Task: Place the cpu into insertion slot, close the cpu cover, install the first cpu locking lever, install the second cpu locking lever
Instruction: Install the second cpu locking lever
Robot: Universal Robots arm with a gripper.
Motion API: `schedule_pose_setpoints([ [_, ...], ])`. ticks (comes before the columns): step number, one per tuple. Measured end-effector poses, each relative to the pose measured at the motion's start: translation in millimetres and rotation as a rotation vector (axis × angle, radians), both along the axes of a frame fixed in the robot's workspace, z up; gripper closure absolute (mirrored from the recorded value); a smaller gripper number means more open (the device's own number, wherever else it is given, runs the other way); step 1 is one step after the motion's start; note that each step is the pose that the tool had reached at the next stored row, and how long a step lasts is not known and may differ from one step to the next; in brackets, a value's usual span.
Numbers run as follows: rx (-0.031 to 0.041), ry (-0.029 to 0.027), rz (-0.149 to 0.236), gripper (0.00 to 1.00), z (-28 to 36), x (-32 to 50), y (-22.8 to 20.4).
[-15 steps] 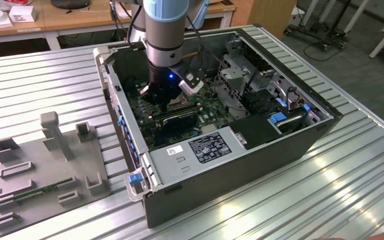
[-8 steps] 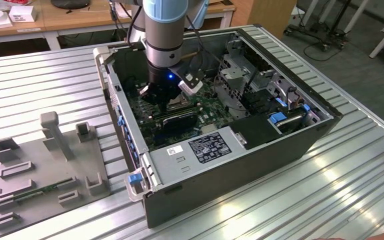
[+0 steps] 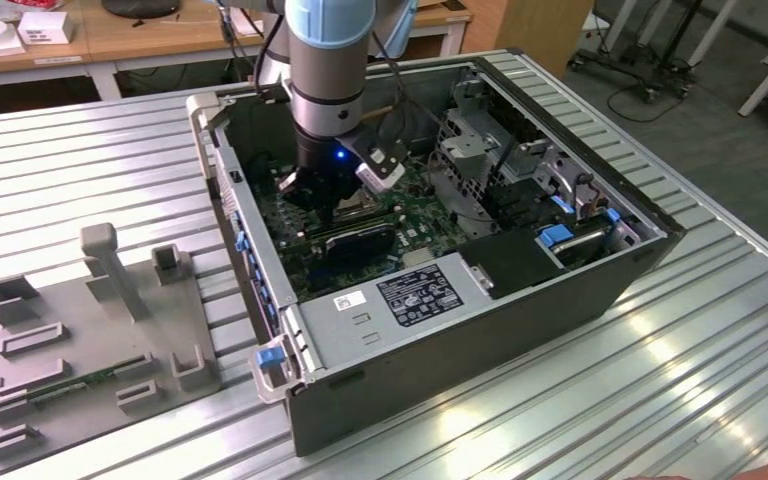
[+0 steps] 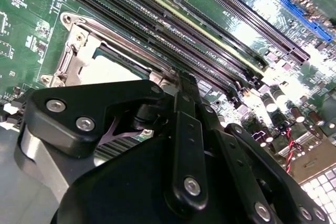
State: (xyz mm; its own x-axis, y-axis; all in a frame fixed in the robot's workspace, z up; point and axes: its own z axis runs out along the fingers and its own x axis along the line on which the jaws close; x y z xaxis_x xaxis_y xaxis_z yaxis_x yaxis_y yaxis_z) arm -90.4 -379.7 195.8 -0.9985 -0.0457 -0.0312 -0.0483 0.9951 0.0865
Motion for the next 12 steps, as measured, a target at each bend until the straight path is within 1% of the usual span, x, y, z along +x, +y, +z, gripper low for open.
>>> schedule_pose_setpoints([
  [5, 0.0004, -0.0004, 0.0, 0.9, -1.8, -0.6, 0.1],
  [12, 0.0002, -0.0004, 0.0, 0.9, -2.1, -0.7, 0.1],
])
